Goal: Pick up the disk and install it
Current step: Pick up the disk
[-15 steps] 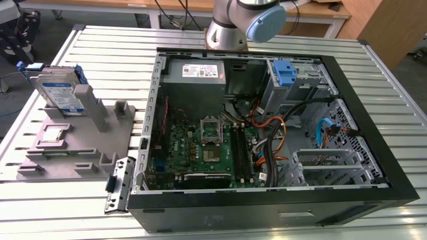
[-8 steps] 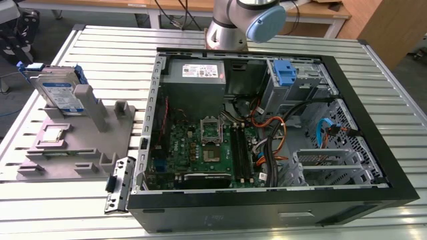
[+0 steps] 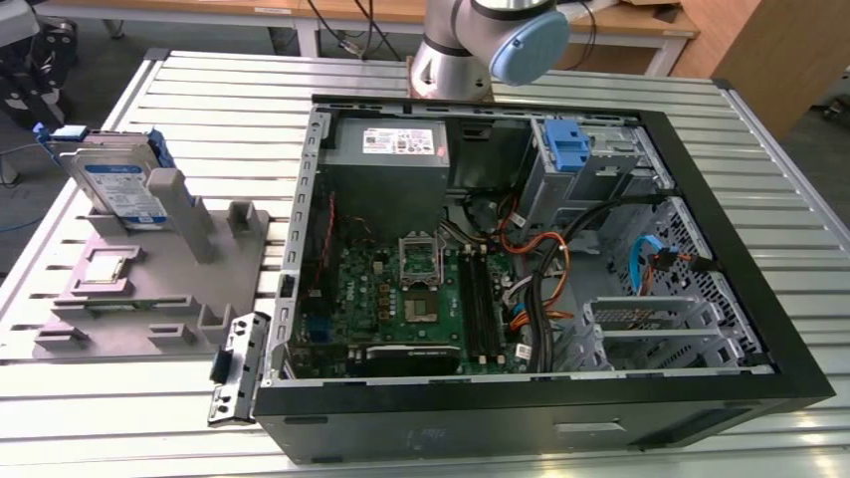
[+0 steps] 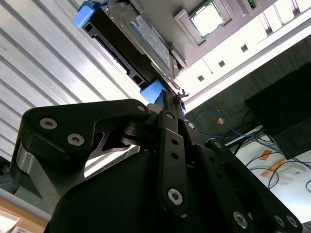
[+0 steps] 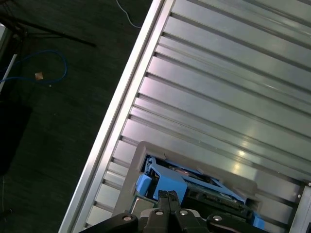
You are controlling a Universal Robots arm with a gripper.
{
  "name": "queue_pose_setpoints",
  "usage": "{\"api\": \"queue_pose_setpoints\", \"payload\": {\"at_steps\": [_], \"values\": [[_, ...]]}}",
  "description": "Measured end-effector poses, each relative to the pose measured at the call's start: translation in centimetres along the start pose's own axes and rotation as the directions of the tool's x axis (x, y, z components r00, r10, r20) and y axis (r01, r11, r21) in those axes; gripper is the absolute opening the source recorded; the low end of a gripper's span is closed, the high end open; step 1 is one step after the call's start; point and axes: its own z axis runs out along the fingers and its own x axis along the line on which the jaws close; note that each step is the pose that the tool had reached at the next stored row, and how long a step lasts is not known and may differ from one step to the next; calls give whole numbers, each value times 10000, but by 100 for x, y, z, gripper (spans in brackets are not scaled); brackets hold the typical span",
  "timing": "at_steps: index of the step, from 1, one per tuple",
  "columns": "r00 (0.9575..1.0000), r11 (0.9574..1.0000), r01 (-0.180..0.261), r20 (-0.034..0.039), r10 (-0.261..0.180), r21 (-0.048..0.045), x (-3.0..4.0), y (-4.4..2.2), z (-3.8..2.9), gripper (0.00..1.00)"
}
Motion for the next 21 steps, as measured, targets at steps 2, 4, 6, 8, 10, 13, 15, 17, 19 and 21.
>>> {"api": "queue_pose_setpoints", "payload": {"at_steps": [2, 4, 6, 8, 10, 13, 15, 17, 19, 21], "values": [[10000, 10000, 30, -2, -30, -1, 3, 1, 0, 11], [10000, 10000, 62, -4, -62, -1, 7, 2, 1, 11], [10000, 10000, 96, -5, -96, -1, 10, 4, 2, 11], [9999, 9999, 129, -7, -129, -1, 14, 5, 2, 11], [9999, 9999, 161, -9, -161, -1, 17, 6, 3, 11], [9998, 9998, 210, -11, -210, -2, 21, 8, 4, 11], [9997, 9997, 240, -13, -240, -2, 24, 9, 4, 11], [9996, 9996, 269, -14, -269, -3, 27, 10, 5, 11], [9996, 9996, 299, -16, -299, -3, 30, 11, 5, 11], [9995, 9995, 327, -17, -327, -4, 32, 12, 6, 11]]}}
